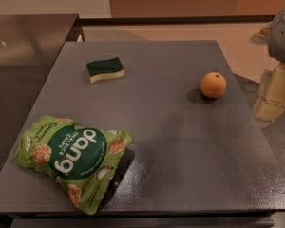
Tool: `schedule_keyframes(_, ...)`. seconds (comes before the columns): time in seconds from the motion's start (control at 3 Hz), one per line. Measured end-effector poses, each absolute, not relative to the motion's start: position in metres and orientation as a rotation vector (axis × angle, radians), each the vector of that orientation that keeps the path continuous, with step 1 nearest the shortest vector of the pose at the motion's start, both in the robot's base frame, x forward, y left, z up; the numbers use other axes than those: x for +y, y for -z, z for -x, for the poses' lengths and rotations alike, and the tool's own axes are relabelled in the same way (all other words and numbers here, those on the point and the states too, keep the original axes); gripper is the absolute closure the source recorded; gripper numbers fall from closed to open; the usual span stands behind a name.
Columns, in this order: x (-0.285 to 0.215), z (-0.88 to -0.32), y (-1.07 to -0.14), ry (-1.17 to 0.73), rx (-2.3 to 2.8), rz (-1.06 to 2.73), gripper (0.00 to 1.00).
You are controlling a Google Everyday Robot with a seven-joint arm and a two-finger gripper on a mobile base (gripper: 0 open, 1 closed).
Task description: Move orange near green rice chip bag
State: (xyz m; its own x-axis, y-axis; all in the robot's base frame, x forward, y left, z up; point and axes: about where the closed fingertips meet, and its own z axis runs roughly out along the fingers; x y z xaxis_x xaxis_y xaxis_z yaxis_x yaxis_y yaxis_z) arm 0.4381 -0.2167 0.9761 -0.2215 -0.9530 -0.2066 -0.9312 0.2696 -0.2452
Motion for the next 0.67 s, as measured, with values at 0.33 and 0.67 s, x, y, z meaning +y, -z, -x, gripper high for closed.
schedule_keyframes(0.33,-0.217,-0.438,-0.976,0.098,2.232,1.725,0.00)
schedule_keyframes(0.67,-0.219,-0.455,-0.966,0.082,2.275,1.681,0.00)
